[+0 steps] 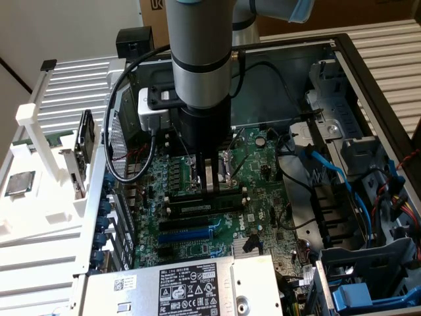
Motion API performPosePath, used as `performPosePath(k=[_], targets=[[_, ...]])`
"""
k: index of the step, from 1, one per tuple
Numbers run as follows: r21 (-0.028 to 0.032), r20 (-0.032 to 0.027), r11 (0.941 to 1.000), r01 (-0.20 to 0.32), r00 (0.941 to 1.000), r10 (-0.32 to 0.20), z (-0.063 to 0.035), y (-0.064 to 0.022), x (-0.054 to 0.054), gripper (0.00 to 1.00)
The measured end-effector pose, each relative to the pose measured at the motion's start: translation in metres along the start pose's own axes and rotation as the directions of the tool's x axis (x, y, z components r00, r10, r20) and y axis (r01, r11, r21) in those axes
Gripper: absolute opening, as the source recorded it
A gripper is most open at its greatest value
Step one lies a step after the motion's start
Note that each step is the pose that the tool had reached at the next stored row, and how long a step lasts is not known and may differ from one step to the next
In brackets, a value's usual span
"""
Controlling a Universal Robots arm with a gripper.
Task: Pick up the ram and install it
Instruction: 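Press down the ram until it locks into place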
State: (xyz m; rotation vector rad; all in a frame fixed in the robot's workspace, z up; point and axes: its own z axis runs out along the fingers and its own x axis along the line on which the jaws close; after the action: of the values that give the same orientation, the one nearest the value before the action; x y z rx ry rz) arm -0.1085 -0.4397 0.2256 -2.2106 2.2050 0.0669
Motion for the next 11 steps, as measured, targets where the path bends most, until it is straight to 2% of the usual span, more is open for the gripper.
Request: performPosePath(k=[8,9,10,11], targets=[[0.0008,0.0016,1.0,0.0,1.0,0.0,-0.0018,0.0,0.0,0.1],[0.0024,0.003,1.0,0.0,1.0,0.0,-0.0038,-0.0003,-0.001,0.1],[0.0001,0.0002,1.0,0.0,1.0,0.0,-0.0106,0.0001,0.0,0.1],[0.0003,0.0005,1.0,0.0,1.0,0.0,-0.015,0.0002,-0.001,0.1]])
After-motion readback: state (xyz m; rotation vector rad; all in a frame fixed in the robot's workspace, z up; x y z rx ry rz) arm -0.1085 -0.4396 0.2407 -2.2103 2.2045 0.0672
